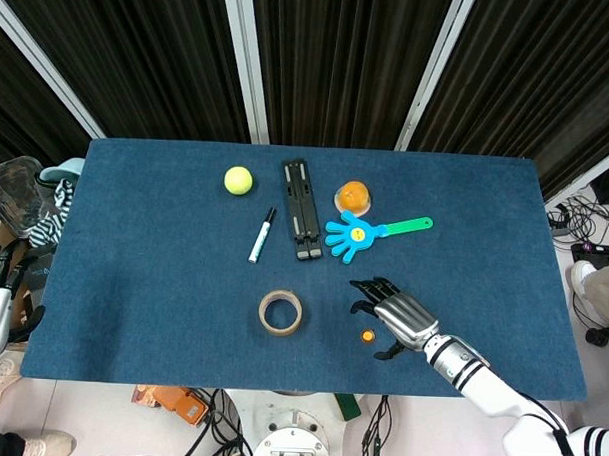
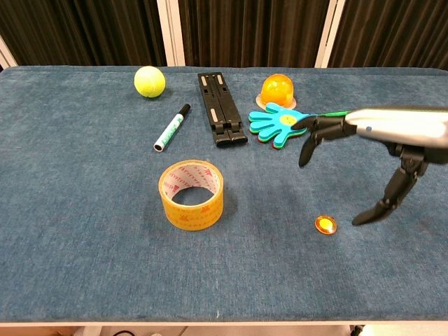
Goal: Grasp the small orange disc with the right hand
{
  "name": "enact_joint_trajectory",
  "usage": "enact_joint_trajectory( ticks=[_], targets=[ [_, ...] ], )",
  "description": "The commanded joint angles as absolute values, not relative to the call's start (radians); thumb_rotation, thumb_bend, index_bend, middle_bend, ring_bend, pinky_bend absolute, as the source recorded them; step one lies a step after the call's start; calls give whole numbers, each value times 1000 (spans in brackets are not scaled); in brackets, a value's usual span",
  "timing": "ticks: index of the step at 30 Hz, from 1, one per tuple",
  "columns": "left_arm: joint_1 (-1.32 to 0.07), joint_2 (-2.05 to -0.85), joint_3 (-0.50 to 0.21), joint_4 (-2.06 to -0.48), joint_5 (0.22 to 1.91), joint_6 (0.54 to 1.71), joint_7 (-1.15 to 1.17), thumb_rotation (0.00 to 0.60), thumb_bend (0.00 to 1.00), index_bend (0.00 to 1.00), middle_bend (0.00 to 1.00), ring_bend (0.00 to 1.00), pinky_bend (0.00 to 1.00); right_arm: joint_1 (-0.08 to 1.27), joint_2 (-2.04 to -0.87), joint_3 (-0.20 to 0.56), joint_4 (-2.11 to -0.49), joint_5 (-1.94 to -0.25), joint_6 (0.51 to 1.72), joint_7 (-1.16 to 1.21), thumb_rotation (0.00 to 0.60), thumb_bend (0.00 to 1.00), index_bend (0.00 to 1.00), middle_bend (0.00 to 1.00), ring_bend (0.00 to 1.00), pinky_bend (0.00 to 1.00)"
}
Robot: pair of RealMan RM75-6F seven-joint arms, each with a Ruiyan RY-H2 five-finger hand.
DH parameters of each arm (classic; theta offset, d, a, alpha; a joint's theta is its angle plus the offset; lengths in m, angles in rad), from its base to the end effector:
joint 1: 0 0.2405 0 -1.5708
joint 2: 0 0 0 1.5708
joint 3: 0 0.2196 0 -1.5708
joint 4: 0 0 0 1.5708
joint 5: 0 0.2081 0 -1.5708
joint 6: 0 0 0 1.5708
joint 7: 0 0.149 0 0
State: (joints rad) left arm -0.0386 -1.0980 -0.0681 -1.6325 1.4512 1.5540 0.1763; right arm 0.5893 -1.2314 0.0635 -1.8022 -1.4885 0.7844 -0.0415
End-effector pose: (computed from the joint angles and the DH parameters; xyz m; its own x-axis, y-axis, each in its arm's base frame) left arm -0.2847 0.1731 0.1639 0.5497 -0.0516 0.8338 0.8340 0.0900 -0.5443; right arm -0.1364 -0.2405 0.0097 0.4302 -0.5105 0.7446 -0.8454 -0.5170 0.1339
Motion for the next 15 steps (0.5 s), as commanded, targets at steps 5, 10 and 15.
enact_joint_trajectory(
  ticks=[5, 10, 15],
  targets=[
    [-38, -1097, -70, -1633, 1447, 1554, 173, 600, 235, 187, 28, 22, 178, 607, -1274, 40, -1741, -1450, 759, -45, 600, 83, 387, 42, 108, 68],
    [-39, -1097, -72, -1633, 1444, 1552, 170, 600, 234, 187, 28, 22, 178, 623, -1288, 29, -1720, -1436, 741, -57, 600, 112, 396, 42, 108, 68],
    [-38, -1096, -73, -1633, 1443, 1553, 166, 600, 235, 187, 28, 22, 178, 639, -1294, 18, -1715, -1418, 719, -63, 600, 173, 409, 42, 108, 68]
  ],
)
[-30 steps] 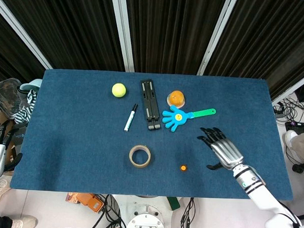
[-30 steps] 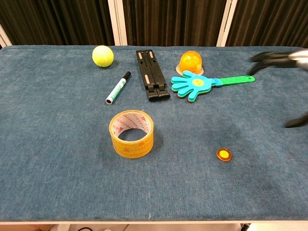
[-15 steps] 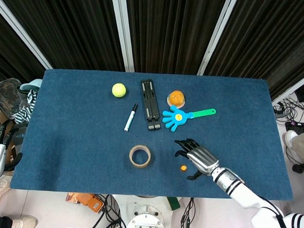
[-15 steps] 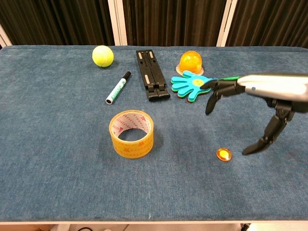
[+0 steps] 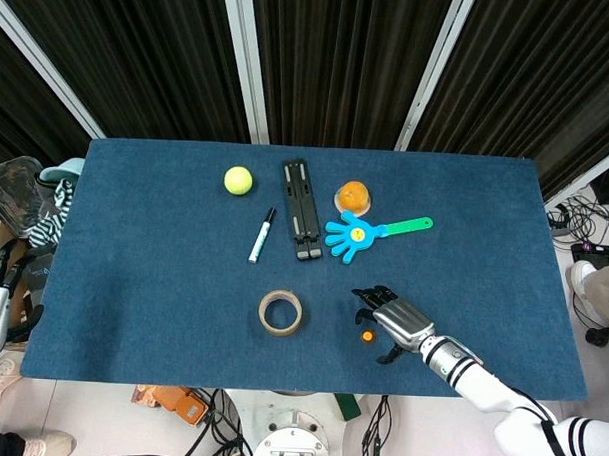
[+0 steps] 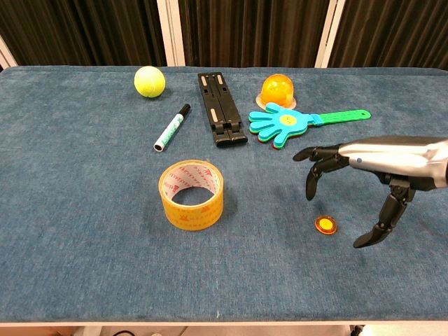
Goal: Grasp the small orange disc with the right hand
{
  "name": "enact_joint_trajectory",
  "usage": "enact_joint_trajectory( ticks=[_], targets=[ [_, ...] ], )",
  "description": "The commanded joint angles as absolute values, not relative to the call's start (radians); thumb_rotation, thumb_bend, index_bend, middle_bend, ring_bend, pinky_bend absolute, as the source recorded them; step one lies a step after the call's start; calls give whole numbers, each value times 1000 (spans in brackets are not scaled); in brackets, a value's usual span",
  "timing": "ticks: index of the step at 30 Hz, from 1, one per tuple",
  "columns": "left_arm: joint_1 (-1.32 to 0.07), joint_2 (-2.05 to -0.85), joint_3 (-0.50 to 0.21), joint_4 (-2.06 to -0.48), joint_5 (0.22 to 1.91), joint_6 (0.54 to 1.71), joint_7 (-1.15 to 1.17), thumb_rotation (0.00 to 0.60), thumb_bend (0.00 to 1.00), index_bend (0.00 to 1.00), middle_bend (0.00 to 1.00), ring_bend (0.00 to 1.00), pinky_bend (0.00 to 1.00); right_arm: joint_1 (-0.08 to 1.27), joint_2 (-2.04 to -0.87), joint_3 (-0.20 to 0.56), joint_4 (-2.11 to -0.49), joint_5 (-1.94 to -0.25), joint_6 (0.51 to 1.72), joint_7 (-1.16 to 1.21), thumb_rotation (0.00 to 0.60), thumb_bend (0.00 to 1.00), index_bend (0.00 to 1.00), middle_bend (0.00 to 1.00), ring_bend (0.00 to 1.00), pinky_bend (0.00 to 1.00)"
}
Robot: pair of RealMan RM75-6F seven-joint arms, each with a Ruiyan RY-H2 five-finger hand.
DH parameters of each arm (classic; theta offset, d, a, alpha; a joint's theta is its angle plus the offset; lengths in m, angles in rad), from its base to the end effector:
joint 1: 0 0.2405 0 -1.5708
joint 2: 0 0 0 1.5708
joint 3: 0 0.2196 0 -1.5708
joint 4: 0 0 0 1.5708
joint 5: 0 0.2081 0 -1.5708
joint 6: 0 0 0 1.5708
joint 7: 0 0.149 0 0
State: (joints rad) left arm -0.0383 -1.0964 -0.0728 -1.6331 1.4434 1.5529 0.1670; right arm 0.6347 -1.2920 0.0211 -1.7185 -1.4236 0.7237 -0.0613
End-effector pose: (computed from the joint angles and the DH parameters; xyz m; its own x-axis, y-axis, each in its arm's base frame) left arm -0.2855 0.1738 0.1653 0.5423 -0.0546 0.8384 0.8385 0.0976 -0.5360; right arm -0.1529 -0.2421 -0.0121 0.4697 -0.5670 0.6767 -0.8483 -0.5021 0.1681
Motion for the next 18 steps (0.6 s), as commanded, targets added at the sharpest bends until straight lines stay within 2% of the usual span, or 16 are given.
enact_joint_trajectory(
  ticks=[1, 18],
  targets=[
    [-38, -1096, -74, -1633, 1442, 1553, 165, 600, 235, 187, 28, 22, 178, 641, -1295, 17, -1712, -1414, 717, -66, 600, 190, 411, 42, 108, 68],
    [-38, -1093, -77, -1634, 1434, 1552, 158, 600, 234, 187, 28, 22, 178, 690, -1349, 17, -1642, -1335, 670, -87, 600, 337, 445, 42, 108, 68]
  ],
)
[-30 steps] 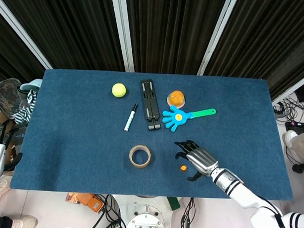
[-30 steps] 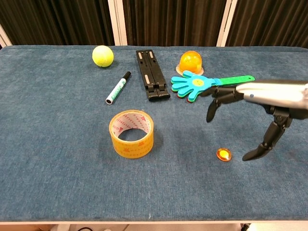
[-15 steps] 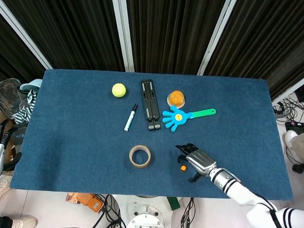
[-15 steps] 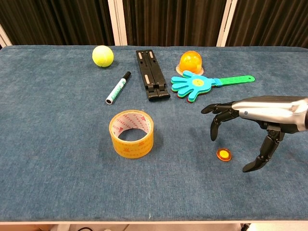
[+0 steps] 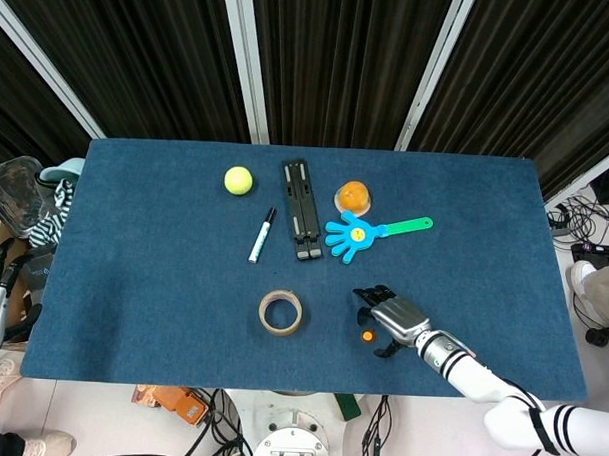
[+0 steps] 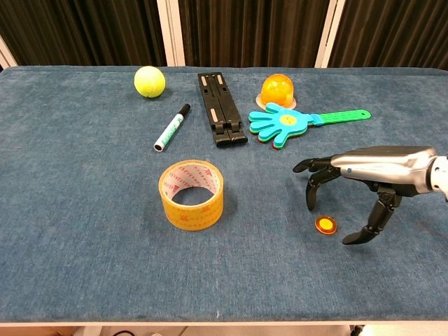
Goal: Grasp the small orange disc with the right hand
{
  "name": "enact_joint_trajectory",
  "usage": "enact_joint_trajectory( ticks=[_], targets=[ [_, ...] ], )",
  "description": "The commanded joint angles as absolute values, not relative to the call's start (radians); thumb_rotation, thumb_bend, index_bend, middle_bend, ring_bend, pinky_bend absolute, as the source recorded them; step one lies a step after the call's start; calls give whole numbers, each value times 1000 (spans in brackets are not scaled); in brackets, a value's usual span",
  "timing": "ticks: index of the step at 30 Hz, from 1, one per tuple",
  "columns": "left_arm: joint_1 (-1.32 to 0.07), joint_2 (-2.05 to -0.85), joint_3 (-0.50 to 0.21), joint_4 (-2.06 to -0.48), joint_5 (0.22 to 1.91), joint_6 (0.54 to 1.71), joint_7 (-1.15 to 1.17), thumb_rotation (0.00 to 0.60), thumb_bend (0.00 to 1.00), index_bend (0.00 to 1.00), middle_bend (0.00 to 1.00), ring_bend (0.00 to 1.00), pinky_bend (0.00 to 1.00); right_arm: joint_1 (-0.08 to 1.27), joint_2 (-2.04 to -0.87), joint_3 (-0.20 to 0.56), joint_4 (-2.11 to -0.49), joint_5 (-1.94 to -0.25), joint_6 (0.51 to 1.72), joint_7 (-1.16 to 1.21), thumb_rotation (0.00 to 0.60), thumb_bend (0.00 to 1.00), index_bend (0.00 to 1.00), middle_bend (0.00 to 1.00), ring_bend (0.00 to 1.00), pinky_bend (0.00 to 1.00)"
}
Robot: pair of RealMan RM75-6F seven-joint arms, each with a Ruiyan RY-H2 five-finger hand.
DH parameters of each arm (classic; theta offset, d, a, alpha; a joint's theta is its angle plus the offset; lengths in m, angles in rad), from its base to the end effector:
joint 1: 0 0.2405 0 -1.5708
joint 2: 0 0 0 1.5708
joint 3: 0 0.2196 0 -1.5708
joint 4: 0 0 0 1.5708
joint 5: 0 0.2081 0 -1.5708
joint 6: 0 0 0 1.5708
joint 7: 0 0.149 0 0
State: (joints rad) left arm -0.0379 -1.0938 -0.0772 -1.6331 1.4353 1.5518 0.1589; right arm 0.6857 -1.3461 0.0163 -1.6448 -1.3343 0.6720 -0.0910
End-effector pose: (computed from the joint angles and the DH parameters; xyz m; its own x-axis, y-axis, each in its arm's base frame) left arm -0.2866 0.1745 0.1671 0.5372 -0.0573 0.8415 0.8414 0.1057 -0.5300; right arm -0.1593 -0.2537 -0.0269 0.4889 -0.5934 0.6394 -0.8513 -0.4847 0.2012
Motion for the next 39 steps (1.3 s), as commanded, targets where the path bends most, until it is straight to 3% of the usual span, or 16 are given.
enact_joint_trajectory(
  ticks=[1, 31, 39],
  targets=[
    [-37, -1093, -78, -1634, 1433, 1551, 157, 600, 235, 187, 28, 22, 178, 692, -1350, 16, -1640, -1335, 669, -88, 600, 343, 450, 42, 108, 68],
    [-39, -1089, -73, -1637, 1436, 1544, 152, 600, 234, 186, 28, 22, 178, 736, -1385, -3, -1620, -1267, 664, -162, 600, 377, 549, 42, 108, 68],
    [-39, -1089, -72, -1638, 1439, 1545, 152, 600, 234, 187, 28, 22, 178, 742, -1379, 3, -1630, -1246, 682, -186, 600, 468, 607, 42, 108, 68]
  ],
)
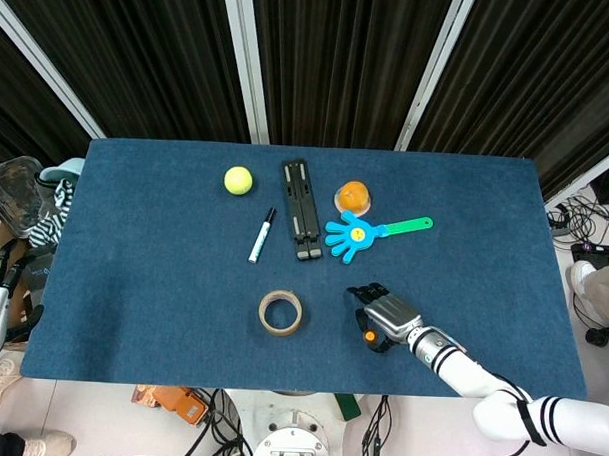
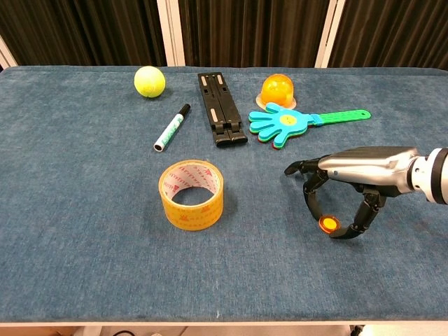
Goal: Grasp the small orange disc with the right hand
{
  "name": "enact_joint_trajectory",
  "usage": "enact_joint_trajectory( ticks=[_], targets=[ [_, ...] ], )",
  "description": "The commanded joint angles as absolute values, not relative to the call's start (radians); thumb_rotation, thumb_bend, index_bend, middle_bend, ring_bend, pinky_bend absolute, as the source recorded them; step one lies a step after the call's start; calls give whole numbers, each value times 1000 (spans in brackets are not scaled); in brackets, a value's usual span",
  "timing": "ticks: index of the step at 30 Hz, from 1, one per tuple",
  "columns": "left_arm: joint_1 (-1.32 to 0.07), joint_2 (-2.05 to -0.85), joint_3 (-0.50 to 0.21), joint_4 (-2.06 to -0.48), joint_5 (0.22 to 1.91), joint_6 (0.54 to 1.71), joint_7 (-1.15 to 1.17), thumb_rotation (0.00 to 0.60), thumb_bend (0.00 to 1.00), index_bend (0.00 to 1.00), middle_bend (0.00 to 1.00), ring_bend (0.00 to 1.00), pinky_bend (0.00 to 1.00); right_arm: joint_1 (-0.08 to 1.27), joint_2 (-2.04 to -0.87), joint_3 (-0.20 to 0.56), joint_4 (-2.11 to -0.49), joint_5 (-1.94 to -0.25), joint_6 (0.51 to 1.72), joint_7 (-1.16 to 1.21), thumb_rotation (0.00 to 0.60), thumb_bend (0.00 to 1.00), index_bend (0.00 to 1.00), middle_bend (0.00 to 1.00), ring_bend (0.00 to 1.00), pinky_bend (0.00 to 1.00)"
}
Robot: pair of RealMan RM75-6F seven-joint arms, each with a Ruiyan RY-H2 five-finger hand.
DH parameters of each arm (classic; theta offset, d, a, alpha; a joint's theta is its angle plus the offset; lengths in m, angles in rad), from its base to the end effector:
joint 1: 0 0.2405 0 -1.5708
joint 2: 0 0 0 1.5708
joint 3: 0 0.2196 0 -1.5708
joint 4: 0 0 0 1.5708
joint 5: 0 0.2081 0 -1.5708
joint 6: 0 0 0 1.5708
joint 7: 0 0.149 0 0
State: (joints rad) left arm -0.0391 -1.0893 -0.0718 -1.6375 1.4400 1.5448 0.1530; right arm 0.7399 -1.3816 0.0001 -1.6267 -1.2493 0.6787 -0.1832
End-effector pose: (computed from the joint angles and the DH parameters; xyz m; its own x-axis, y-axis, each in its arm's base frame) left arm -0.2861 0.1739 0.1659 0.5323 -0.0470 0.8453 0.8446 0.0979 -0.5264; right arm -0.1529 -0.2598 -0.0355 0.5384 -0.5695 0.6211 -0.8232 -0.5130 0.2433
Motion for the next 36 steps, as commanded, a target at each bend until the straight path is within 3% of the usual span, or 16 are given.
enact_joint_trajectory(
  ticks=[1, 7, 17, 26, 36],
  targets=[
    [-39, -1089, -73, -1638, 1438, 1545, 152, 600, 234, 187, 28, 22, 178, 743, -1377, 5, -1632, -1244, 685, -187, 600, 477, 610, 42, 108, 68],
    [-37, -1089, -75, -1637, 1435, 1547, 151, 600, 235, 187, 28, 22, 179, 757, -1349, 49, -1656, -1242, 703, -151, 600, 488, 611, 42, 109, 68],
    [-38, -1090, -75, -1639, 1434, 1546, 153, 600, 234, 186, 28, 22, 178, 820, -1267, 226, -1700, -1159, 790, -150, 600, 488, 611, 42, 109, 74],
    [-37, -1089, -76, -1642, 1431, 1547, 152, 600, 235, 187, 28, 22, 179, 901, -1230, 342, -1728, -1031, 821, -205, 600, 488, 613, 42, 108, 86],
    [-36, -1086, -75, -1644, 1432, 1547, 146, 600, 235, 186, 28, 22, 179, 964, -1205, 395, -1753, -897, 843, -221, 600, 488, 621, 42, 108, 87]
  ],
)
